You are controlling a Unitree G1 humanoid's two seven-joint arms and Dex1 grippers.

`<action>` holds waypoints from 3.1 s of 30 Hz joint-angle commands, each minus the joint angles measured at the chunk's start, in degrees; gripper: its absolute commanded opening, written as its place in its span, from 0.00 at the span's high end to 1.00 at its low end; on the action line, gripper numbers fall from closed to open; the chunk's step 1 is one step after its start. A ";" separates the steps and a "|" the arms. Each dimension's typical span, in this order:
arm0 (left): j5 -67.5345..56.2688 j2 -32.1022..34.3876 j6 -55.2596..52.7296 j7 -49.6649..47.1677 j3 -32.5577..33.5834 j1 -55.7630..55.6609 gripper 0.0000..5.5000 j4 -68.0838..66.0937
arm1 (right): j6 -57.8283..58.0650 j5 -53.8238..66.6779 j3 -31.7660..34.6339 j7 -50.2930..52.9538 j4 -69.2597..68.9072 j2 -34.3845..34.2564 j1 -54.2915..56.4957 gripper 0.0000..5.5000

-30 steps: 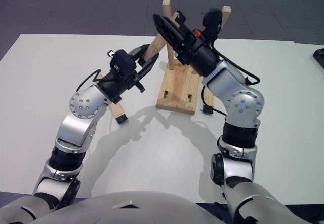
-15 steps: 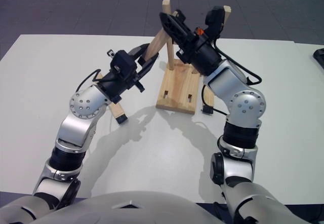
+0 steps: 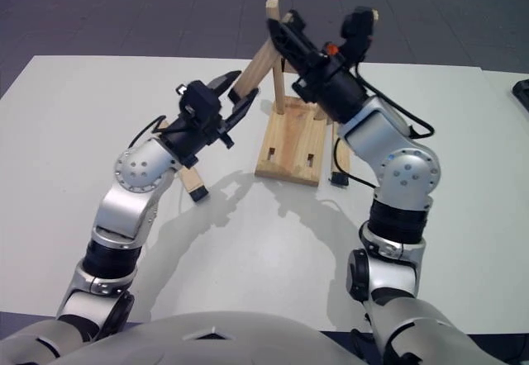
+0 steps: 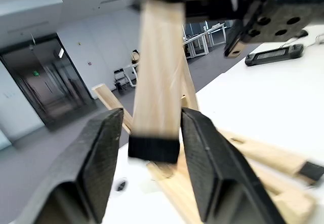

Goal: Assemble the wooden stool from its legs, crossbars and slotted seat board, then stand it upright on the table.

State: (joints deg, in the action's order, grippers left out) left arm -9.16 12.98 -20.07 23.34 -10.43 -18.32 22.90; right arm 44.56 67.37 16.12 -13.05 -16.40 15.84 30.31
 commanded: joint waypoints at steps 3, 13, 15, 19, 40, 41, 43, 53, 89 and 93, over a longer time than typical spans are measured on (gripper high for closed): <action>-18.32 -2.90 -7.49 -13.70 28.97 0.59 0.41 4.93 | -12.74 -22.48 10.84 4.88 3.59 14.24 -7.43 0.92; -13.93 -10.35 -3.70 -27.77 28.27 -4.95 0.11 -6.39 | -20.13 -33.40 9.26 9.20 20.14 6.83 -7.62 0.92; -13.17 -10.89 -2.36 -28.45 27.47 -7.29 0.04 -8.55 | -19.98 -32.44 9.77 10.40 19.91 3.68 -8.99 0.92; -12.50 -11.48 -0.25 -29.12 26.56 -10.34 0.02 -11.39 | -19.69 -30.79 10.68 11.94 20.76 -0.67 -9.34 0.92; -8.89 -11.48 2.07 -28.15 22.16 -10.15 0.02 -14.83 | -22.47 -33.27 10.07 11.65 27.34 -4.06 -6.52 0.92; -8.66 -11.49 2.16 -28.23 22.00 -10.00 0.02 -14.85 | -22.10 -33.76 9.77 11.84 27.27 -3.71 -6.59 0.92; -8.28 -11.59 2.20 -28.40 21.87 -9.72 0.02 -14.59 | -21.26 -34.92 8.82 12.43 26.81 -3.11 -6.79 0.92; -6.40 -12.18 0.13 -29.77 19.89 -8.31 0.02 -10.96 | -11.75 -40.48 5.68 19.57 20.71 -2.38 -7.22 0.92; -3.99 -13.95 -4.44 -31.26 17.64 -8.93 0.02 -8.27 | -34.37 -56.80 -5.82 13.16 29.98 -6.15 -22.84 0.73; -3.92 -14.03 -3.81 -30.90 17.71 -9.58 0.02 -9.26 | -34.18 -56.81 -5.32 12.81 29.05 -5.94 -20.77 0.61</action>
State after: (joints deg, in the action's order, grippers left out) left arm -13.34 -1.18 -24.32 -7.94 7.41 -26.77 14.28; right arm 8.62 10.59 10.61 -0.10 11.99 9.84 9.26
